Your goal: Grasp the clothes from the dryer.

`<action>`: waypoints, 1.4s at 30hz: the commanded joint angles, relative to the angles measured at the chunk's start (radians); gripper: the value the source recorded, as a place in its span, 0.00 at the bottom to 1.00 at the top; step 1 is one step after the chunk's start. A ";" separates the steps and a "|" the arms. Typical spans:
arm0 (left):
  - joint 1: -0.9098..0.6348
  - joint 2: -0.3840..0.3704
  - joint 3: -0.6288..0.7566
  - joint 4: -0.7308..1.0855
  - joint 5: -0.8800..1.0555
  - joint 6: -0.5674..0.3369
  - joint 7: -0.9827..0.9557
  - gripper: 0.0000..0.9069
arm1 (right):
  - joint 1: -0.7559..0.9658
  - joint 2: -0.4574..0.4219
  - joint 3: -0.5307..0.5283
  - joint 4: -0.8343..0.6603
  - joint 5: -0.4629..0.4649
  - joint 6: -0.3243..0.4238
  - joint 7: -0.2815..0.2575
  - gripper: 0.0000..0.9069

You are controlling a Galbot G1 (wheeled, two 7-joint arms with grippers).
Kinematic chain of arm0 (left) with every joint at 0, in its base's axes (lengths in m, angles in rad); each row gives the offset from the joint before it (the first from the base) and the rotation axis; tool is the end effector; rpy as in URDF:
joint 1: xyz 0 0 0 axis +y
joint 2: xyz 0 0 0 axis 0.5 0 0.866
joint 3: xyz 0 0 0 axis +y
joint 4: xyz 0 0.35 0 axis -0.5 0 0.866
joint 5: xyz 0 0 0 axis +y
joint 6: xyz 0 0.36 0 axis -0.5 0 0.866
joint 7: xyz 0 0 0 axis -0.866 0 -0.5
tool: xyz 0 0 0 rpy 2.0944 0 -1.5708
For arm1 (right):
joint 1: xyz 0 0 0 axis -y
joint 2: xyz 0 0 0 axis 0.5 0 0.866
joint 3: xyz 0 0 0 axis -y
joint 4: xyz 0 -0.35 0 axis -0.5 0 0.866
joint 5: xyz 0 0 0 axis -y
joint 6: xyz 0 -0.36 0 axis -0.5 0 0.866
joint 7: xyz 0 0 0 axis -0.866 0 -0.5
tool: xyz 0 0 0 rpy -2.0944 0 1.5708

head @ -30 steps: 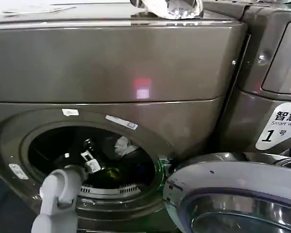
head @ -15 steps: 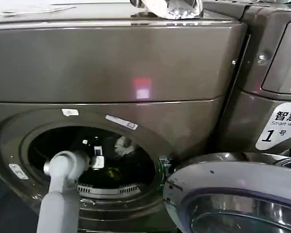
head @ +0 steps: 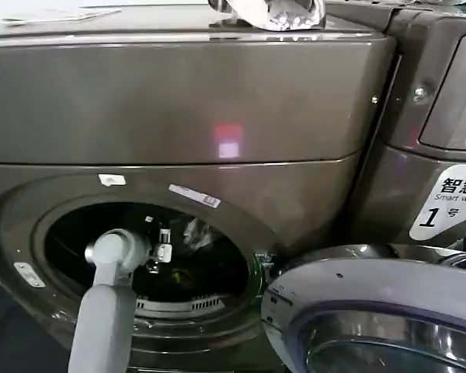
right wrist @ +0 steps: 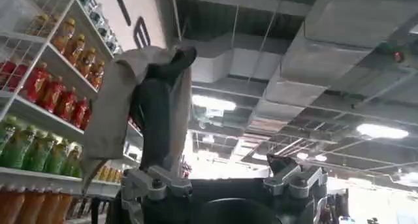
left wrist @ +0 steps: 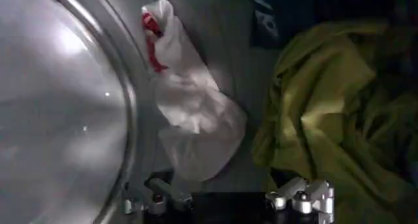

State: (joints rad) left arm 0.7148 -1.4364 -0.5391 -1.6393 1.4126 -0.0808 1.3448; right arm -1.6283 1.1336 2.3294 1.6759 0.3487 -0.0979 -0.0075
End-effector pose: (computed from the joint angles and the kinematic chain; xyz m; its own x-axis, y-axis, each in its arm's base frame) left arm 0.4444 0.0491 -0.1869 -0.5871 0.0392 0.8086 0.8058 -0.0675 0.5883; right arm -0.1440 -0.4476 -0.0674 -0.0742 0.8821 -0.4651 0.9821 -0.0162 -0.1874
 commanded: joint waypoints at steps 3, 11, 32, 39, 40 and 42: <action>0.021 0.004 0.004 0.051 -0.054 0.021 0.003 1.00 | 0.000 0.001 0.000 0.001 0.001 0.000 0.001 1.00; 0.043 0.004 0.005 0.073 -0.077 0.031 0.002 1.00 | 0.001 0.005 -0.003 0.006 0.002 0.000 0.001 1.00; 0.012 0.006 0.020 0.209 -0.161 0.029 0.003 0.00 | 0.005 0.008 -0.013 0.016 0.001 -0.001 0.000 1.00; 0.015 0.008 0.019 0.204 -0.173 0.030 0.002 0.00 | 0.009 0.009 -0.019 0.016 0.000 -0.001 0.000 1.00; 0.017 0.011 0.020 0.192 -0.193 0.037 0.001 0.00 | 0.010 0.009 -0.020 0.016 0.000 -0.001 0.000 1.00; 0.022 0.013 0.020 0.163 -0.226 0.051 0.001 0.00 | 0.010 0.010 -0.021 0.016 -0.001 0.000 0.000 1.00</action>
State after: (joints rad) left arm 0.7256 -1.4261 -0.5207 -1.4542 1.2490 -0.0519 1.3431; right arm -1.6192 1.1418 2.3090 1.6905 0.3486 -0.0990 -0.0072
